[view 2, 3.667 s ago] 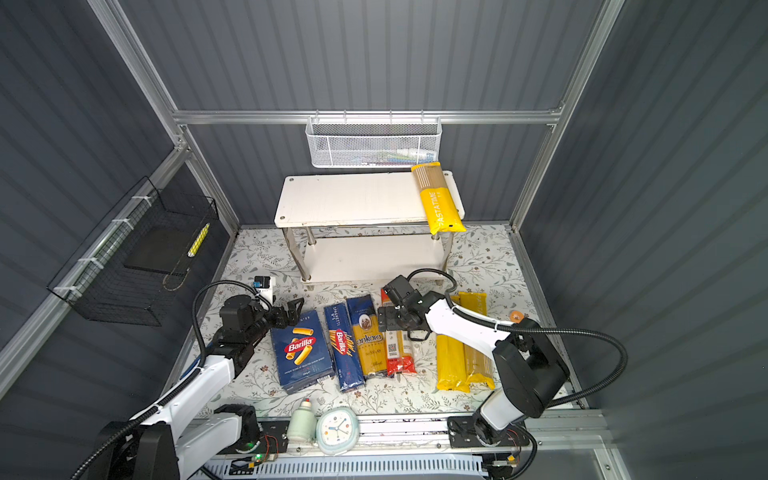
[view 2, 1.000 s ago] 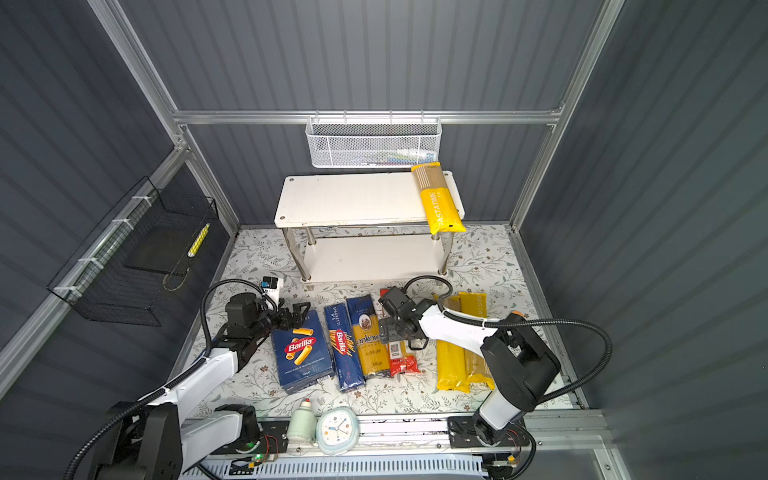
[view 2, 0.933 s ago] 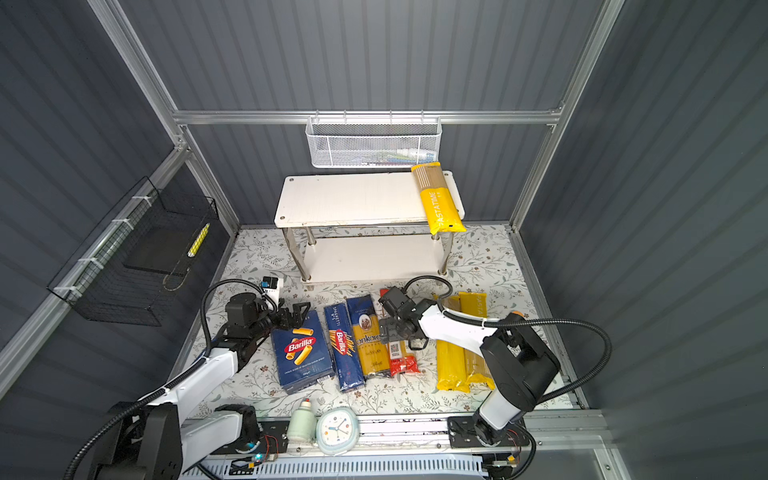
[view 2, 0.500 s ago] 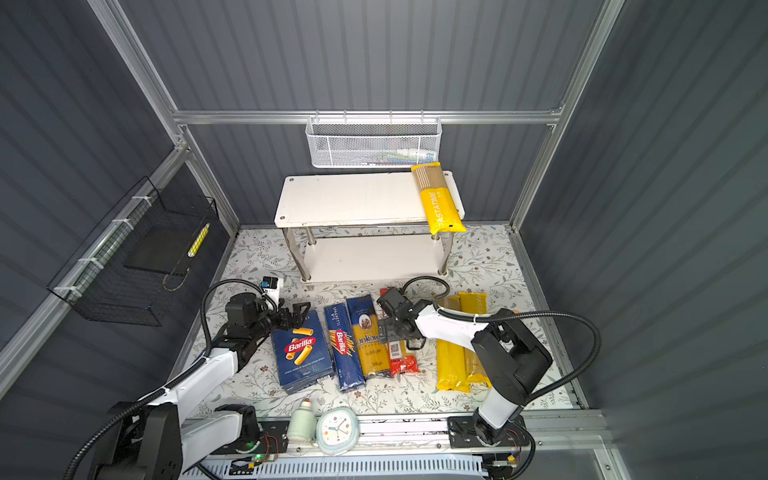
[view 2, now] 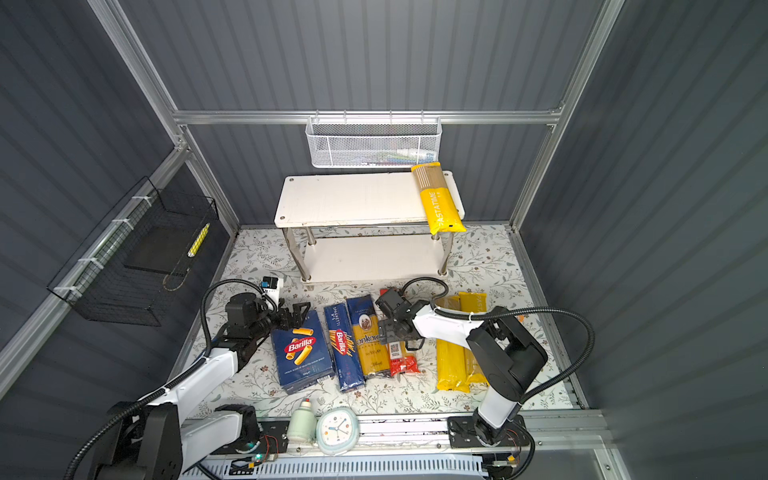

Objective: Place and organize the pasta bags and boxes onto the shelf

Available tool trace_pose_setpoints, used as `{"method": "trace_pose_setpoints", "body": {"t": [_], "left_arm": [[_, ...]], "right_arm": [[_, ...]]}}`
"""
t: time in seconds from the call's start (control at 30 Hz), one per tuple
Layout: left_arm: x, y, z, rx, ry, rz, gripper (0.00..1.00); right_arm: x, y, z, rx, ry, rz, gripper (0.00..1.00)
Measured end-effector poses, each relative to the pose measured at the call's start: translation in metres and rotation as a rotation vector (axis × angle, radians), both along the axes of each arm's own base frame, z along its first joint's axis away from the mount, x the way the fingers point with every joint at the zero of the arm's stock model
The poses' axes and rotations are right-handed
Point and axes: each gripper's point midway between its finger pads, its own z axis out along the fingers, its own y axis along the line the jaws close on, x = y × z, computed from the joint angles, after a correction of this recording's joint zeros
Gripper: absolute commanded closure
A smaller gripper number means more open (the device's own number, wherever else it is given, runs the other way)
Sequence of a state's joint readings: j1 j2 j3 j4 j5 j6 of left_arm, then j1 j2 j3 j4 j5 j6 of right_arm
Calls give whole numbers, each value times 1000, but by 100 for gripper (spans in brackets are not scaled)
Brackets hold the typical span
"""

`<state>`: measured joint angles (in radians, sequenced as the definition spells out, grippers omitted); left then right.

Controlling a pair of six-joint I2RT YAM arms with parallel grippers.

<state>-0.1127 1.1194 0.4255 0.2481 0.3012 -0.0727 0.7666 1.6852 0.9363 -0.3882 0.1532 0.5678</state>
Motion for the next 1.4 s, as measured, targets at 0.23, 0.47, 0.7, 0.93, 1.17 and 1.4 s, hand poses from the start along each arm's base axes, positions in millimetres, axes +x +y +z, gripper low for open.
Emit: {"method": "trace_pose_setpoints", "body": {"t": [0.23,0.47,0.7,0.93,1.17,1.4], "left_arm": [[0,0,0,0,0,0,1],[0,0,0,0,0,0,1],[0,0,0,0,0,0,1],[0,0,0,0,0,0,1],[0,0,2,-1,-6,0,1],[0,0,2,-1,-6,0,1]], "right_arm": [[-1,-1,-6,-7,16,-17,4],[1,-2,-7,-21,13,-36,7],[1,-2,-7,-16,13,-54,11],[1,-4,-7,-14,-2,-67,19],[2,-4,-6,2,-14,-80,26],[2,-4,-6,8,-20,-82,33]]}}
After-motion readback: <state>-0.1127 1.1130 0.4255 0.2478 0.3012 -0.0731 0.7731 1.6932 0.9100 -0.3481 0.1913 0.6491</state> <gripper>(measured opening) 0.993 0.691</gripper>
